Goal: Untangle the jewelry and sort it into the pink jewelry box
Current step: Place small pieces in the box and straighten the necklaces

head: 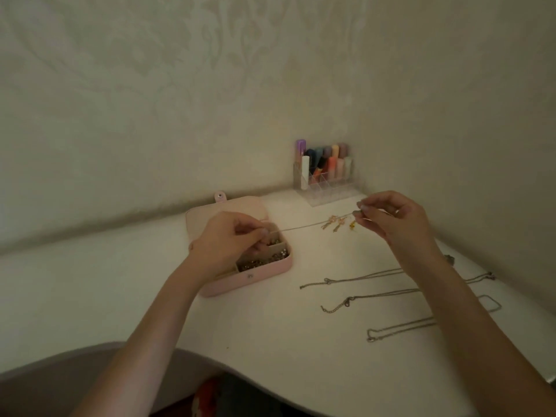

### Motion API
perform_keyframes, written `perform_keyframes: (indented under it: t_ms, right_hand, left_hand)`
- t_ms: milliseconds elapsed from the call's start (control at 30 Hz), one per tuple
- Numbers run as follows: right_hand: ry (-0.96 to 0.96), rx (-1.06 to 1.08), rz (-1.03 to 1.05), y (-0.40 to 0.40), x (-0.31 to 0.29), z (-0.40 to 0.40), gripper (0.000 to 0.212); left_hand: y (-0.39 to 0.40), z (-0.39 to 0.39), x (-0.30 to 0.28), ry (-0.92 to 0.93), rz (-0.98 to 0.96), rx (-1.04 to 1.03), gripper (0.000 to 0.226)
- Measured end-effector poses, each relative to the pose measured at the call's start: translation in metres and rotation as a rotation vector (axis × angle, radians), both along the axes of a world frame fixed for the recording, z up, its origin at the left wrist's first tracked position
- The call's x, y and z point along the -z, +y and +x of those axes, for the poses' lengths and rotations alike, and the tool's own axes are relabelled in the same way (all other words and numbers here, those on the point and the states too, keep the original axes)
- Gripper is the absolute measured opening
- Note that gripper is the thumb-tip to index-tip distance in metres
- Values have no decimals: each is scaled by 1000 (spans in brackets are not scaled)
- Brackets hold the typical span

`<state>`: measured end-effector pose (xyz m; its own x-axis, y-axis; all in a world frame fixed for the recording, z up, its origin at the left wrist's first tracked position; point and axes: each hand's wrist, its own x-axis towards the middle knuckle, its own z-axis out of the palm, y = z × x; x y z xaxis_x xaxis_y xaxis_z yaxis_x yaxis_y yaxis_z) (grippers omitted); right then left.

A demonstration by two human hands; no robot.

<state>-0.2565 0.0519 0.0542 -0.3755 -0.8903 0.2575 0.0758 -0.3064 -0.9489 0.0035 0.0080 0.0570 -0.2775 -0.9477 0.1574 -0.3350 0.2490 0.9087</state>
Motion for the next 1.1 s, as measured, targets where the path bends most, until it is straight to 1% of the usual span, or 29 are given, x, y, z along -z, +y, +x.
perform_keyframes:
  t_ms: [67, 167, 267, 333, 567, 667, 733, 767, 833, 900, 933, 1000, 1100]
  right_hand:
    - [24, -5, 8, 2, 0, 0, 14]
    - [44, -25, 15, 3, 1, 0, 15]
    - [61, -63, 19, 3, 1, 3, 16]
    - [78, -88, 17, 3, 1, 5, 16]
    - [81, -159, 36, 0, 0, 12, 15]
    - [114, -203, 43, -4, -11, 23, 15]
    - [129, -251, 24, -7, -21, 36, 14]
    - [127, -280, 12, -10, -27, 44, 14]
    - [132, -345, -11, -15, -36, 61, 13]
    - [188, -384, -33, -20, -42, 76, 14]
    - [213, -393, -43, -22, -45, 81, 14]
    - [229, -398, -56, -24, -47, 87, 14]
    - [260, -363, -66, -26, -44, 84, 16]
  left_hand:
    - [-2, 3, 7, -81, -21, -10, 22]
    - [-4, 8, 12, -273, -130, -21, 14]
    - [-1, 12, 10, -461, -249, -56, 18]
    - [1, 13, 8, -516, -267, -67, 11]
    - [4, 20, 7, -639, -246, 17, 18]
    - [4, 23, 6, -721, -269, 27, 11]
    - [3, 26, 5, -694, -270, 37, 12]
    - [3, 27, 4, -648, -273, 29, 12]
    - [4, 24, 2, -475, -257, -4, 20]
    - [8, 16, -2, -263, -138, 37, 36]
    - [11, 10, -4, -166, -66, 87, 39]
    - [16, -1, -3, -21, 12, 140, 35]
    - [19, -3, -2, 82, -8, 66, 15]
